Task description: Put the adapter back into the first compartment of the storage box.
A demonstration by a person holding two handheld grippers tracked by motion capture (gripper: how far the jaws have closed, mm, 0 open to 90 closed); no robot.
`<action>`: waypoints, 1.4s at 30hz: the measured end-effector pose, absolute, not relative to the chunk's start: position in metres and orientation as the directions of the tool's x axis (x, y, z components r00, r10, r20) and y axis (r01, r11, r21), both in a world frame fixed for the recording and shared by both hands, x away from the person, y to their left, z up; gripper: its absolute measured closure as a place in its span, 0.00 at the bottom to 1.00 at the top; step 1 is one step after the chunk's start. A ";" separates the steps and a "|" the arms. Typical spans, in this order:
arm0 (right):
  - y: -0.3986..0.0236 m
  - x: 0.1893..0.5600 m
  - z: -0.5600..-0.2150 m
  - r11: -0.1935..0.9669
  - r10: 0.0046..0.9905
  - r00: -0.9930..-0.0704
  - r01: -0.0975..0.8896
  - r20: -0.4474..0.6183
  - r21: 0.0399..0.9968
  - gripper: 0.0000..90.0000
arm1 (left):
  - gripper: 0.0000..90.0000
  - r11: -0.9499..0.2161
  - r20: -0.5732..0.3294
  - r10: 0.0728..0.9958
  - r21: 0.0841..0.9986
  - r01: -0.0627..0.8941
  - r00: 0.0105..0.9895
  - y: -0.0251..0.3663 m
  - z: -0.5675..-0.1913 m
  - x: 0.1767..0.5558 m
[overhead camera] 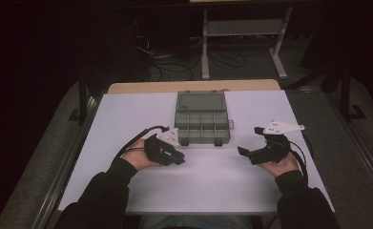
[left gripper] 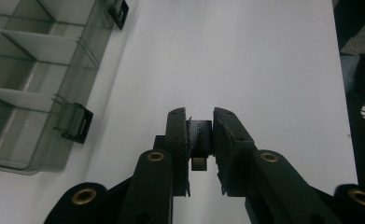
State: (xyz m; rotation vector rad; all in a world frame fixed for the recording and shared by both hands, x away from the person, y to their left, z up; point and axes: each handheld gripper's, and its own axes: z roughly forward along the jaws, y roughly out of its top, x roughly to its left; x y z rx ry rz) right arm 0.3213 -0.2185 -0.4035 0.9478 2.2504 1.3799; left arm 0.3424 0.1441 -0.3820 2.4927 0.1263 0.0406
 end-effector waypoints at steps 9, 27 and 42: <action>-0.218 0.321 -0.404 0.309 0.689 -0.723 0.366 0.059 0.878 0.00 | 0.85 -0.792 0.009 0.111 0.605 0.083 0.994 0.145 -0.365 0.352; -0.217 0.321 -0.404 0.313 0.687 -0.725 0.367 0.058 0.876 0.00 | 0.85 -0.786 0.020 0.175 0.605 0.128 0.984 0.160 -0.350 0.376; -0.217 0.321 -0.404 0.316 0.684 -0.727 0.368 0.059 0.874 0.00 | 0.85 -0.777 0.027 0.197 0.613 0.140 0.980 0.161 -0.343 0.396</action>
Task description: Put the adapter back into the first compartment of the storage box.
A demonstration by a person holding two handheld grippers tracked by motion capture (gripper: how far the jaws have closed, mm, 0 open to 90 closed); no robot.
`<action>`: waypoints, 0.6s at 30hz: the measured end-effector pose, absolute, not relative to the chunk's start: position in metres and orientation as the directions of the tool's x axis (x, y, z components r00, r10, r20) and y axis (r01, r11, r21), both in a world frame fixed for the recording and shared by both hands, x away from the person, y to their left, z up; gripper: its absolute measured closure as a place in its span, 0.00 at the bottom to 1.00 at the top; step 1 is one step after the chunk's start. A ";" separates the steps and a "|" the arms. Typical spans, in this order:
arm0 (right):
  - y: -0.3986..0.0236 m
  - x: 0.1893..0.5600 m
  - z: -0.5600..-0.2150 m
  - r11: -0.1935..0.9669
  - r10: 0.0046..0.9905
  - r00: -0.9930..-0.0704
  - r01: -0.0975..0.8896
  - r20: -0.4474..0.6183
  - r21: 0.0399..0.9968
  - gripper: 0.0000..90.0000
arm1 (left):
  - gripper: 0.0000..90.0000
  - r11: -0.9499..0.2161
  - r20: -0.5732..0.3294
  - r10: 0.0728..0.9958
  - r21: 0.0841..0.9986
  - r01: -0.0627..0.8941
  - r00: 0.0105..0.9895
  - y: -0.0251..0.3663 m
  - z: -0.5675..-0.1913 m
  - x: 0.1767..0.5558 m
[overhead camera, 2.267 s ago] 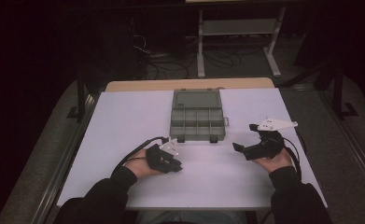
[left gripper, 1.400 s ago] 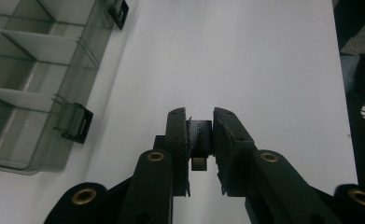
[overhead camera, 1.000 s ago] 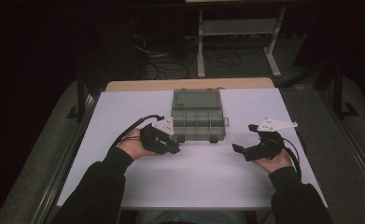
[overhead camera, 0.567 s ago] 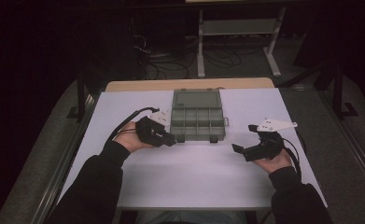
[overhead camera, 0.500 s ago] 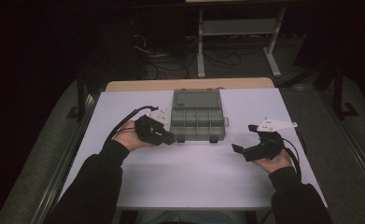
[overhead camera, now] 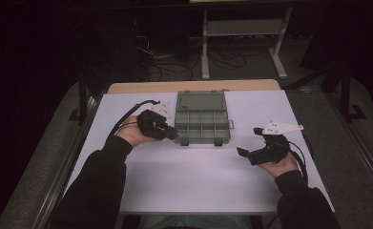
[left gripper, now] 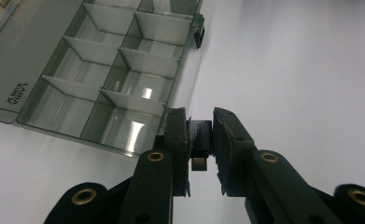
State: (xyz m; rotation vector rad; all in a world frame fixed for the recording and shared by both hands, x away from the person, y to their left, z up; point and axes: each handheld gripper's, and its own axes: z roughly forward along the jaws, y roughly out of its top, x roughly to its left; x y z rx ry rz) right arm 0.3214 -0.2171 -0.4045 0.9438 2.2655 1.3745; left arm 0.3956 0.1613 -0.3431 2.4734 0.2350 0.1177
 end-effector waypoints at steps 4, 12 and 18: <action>-0.217 0.322 -0.404 0.316 0.685 -0.726 0.367 0.057 0.875 0.00 | 0.85 -0.784 0.037 0.196 0.607 0.134 0.980 0.160 -0.340 0.399; -0.217 0.322 -0.405 0.319 0.688 -0.724 0.370 0.055 0.873 0.00 | 0.85 -0.785 0.053 0.197 0.607 0.125 0.979 0.158 -0.330 0.407; -0.217 0.322 -0.405 0.318 0.688 -0.723 0.370 0.056 0.873 0.00 | 0.85 -0.775 0.041 0.223 0.614 0.151 0.974 0.159 -0.329 0.417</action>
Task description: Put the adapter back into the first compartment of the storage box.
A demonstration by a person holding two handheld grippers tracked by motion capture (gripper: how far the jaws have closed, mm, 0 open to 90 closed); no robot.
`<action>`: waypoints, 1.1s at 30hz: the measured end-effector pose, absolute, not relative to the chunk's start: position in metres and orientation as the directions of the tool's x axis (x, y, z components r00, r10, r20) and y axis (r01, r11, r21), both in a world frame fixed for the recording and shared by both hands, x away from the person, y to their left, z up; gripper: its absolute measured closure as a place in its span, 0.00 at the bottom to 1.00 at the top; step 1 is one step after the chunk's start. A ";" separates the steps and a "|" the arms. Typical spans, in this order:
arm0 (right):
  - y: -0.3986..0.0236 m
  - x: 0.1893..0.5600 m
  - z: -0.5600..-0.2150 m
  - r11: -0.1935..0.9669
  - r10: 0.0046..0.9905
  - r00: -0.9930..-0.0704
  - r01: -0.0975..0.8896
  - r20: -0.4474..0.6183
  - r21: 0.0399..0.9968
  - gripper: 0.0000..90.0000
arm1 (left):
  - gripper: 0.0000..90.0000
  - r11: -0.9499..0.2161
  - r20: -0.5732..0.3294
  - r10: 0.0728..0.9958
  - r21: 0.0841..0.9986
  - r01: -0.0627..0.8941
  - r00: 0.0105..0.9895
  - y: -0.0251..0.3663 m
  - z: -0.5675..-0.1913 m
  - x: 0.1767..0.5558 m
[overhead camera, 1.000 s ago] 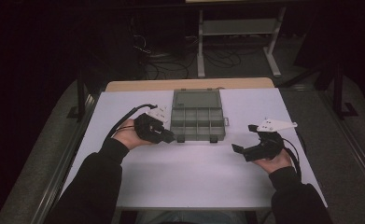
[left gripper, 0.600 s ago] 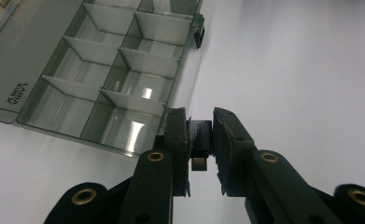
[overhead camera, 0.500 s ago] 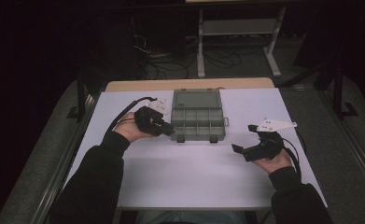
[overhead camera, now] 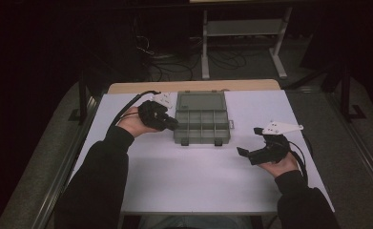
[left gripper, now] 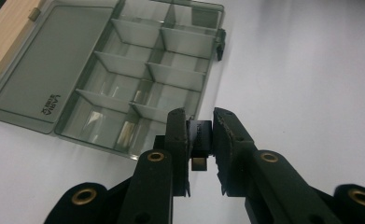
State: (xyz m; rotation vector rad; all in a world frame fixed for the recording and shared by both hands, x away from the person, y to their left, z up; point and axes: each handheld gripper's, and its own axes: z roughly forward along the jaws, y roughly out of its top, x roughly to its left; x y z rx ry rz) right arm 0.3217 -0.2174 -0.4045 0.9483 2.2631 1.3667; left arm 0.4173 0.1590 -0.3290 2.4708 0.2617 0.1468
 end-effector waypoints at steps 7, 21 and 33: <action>-0.217 0.322 -0.405 0.319 0.688 -0.723 0.371 0.057 0.872 0.00 | 0.85 -0.755 0.027 0.254 0.630 0.181 0.967 0.164 -0.332 0.427; -0.217 0.322 -0.405 0.320 0.687 -0.724 0.372 0.057 0.871 0.00 | 0.85 -0.710 0.021 0.321 0.668 0.226 0.947 0.172 -0.344 0.450; -0.217 0.323 -0.405 0.322 0.687 -0.724 0.374 0.057 0.870 0.00 | 0.85 -0.683 0.028 0.367 0.686 0.248 0.930 0.171 -0.357 0.463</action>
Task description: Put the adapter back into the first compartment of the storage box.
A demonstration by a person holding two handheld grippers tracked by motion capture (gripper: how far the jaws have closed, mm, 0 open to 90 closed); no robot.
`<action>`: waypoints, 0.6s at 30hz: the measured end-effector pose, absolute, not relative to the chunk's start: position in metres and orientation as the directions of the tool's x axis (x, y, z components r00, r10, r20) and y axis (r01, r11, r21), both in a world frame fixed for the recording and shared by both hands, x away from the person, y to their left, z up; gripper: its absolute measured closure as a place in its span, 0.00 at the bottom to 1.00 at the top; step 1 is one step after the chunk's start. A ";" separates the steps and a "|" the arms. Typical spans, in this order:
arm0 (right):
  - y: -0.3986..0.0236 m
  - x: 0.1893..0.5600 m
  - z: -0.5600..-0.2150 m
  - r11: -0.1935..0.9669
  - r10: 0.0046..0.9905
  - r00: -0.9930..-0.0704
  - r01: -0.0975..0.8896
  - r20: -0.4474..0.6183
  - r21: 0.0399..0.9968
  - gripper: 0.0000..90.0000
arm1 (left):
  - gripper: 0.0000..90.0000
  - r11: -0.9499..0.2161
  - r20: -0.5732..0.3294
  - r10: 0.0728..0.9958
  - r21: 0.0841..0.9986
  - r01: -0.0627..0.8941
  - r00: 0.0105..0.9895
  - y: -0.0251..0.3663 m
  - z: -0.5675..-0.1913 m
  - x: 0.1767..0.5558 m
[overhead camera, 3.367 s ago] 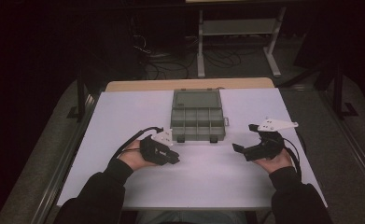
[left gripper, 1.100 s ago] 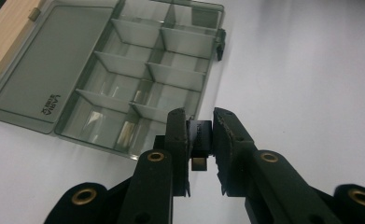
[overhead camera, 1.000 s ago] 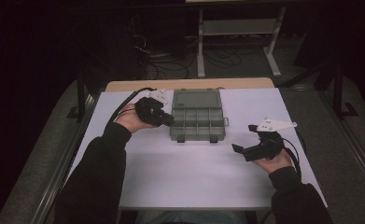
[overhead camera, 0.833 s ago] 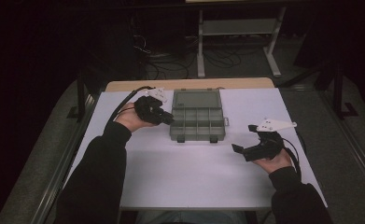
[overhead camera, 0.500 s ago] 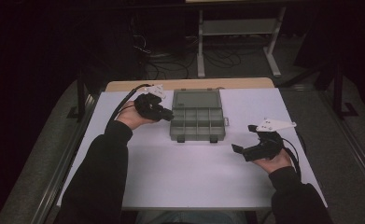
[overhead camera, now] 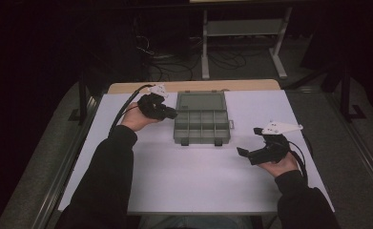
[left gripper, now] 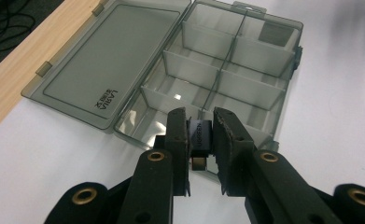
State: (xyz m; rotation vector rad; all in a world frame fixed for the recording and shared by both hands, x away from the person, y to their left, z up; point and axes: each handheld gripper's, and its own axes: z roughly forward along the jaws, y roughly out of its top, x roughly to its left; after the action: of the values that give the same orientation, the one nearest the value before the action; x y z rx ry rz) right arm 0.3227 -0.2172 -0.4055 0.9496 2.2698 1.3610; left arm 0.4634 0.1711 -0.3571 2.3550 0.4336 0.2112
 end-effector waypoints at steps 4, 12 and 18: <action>-0.217 0.323 -0.405 0.322 0.687 -0.724 0.374 0.056 0.870 0.00 | 0.85 -0.676 0.030 0.372 0.693 0.249 0.928 0.169 -0.360 0.467; -0.218 0.323 -0.405 0.322 0.687 -0.724 0.373 0.056 0.870 0.00 | 0.85 -0.633 0.018 0.393 0.731 0.256 0.920 0.167 -0.366 0.473; -0.218 0.323 -0.405 0.321 0.686 -0.725 0.373 0.058 0.871 0.00 | 0.85 -0.620 0.017 0.412 0.738 0.267 0.911 0.163 -0.372 0.478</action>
State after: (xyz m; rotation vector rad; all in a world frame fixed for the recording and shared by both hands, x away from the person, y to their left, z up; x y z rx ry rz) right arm 0.3227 -0.2179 -0.4054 0.9484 2.2699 1.3647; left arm 0.4780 0.1634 -0.3721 2.2726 0.4816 0.2351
